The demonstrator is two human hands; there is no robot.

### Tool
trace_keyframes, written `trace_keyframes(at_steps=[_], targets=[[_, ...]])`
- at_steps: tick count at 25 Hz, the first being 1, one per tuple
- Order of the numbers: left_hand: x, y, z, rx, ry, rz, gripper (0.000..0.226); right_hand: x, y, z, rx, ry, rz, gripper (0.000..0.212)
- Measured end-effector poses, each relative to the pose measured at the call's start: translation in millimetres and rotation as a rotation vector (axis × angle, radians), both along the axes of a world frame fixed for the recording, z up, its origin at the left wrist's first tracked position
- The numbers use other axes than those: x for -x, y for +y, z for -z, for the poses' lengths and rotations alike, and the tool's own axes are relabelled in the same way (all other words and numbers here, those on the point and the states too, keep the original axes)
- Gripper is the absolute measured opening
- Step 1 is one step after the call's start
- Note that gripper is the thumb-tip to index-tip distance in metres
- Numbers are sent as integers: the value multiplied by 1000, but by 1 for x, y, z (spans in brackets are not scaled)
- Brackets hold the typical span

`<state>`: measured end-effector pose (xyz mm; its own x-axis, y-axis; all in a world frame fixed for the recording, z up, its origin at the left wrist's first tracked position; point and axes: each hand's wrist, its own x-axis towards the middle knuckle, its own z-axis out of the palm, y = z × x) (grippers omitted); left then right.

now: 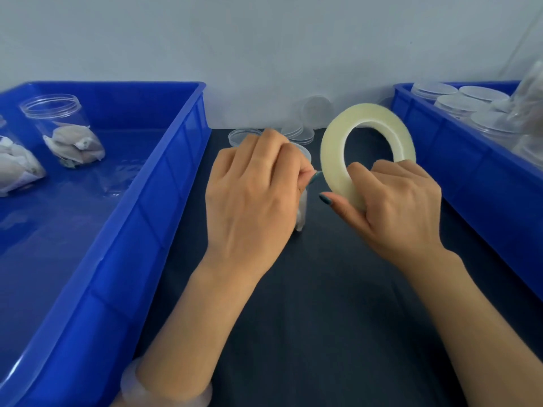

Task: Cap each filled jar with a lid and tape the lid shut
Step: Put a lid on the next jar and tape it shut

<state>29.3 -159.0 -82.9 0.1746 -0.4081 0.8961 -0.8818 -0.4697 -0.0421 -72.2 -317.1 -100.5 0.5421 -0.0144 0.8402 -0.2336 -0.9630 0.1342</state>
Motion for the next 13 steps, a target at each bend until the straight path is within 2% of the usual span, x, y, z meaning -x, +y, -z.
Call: trace_keyframes(at_steps=[6,13], targets=[[18,27,13,-115,156,-33,17,3,-22,2,-56,-19,93,70],[10,34,13,-137,419,-103,16,-2,-21,10,-127,-129,186,71]])
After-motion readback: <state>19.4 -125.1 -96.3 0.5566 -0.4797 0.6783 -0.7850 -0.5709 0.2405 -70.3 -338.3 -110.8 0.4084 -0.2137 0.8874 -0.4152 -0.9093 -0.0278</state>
